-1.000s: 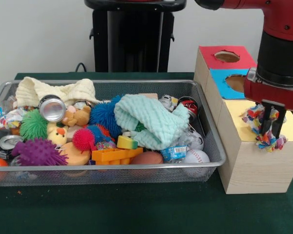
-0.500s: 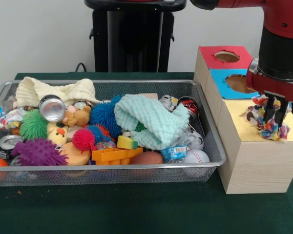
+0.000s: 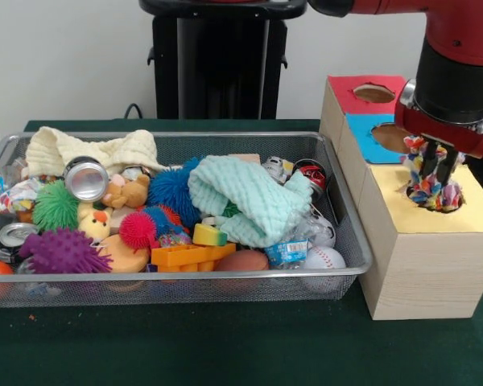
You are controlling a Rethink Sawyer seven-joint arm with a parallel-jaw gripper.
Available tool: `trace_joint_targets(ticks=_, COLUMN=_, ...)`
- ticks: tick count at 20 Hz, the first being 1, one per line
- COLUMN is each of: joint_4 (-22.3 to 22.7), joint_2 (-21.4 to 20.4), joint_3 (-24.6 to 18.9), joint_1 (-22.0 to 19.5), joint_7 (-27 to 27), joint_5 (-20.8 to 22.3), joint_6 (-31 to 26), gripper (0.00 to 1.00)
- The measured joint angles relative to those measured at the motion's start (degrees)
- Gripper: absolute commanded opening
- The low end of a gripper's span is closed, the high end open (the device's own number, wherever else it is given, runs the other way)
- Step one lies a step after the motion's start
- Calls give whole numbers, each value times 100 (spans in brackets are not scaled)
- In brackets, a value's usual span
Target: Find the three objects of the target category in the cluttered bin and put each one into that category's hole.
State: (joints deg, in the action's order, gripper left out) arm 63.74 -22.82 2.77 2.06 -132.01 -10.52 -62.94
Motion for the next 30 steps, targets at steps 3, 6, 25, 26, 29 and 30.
trace_joint_targets(ticks=3, joint_4=56, joint_2=101, joint_3=52, joint_1=70, joint_7=0, joint_5=-1, joint_6=326, gripper=0)
trace_joint_targets(ticks=6, joint_4=102, joint_2=205, joint_3=71, joint_1=123, joint_7=0, joint_5=-1, joint_6=746, gripper=0)
trace_joint_targets(ticks=25, joint_4=321, joint_2=570, joint_3=342, joint_1=394, joint_7=0, joint_5=-28, joint_6=1674, gripper=100)
trace_joint_targets(ticks=26, joint_4=324, joint_2=568, joint_3=342, joint_1=394, joint_7=0, joint_5=-27, joint_6=1674, gripper=100)
trace_joint_targets(ticks=29, joint_4=327, joint_2=554, joint_3=340, joint_1=391, joint_7=0, joint_5=-27, joint_6=1653, gripper=100)
trace_joint_targets(ticks=30, joint_4=326, joint_2=520, joint_3=339, joint_1=385, joint_7=0, joint_5=-27, joint_6=1596, gripper=100)
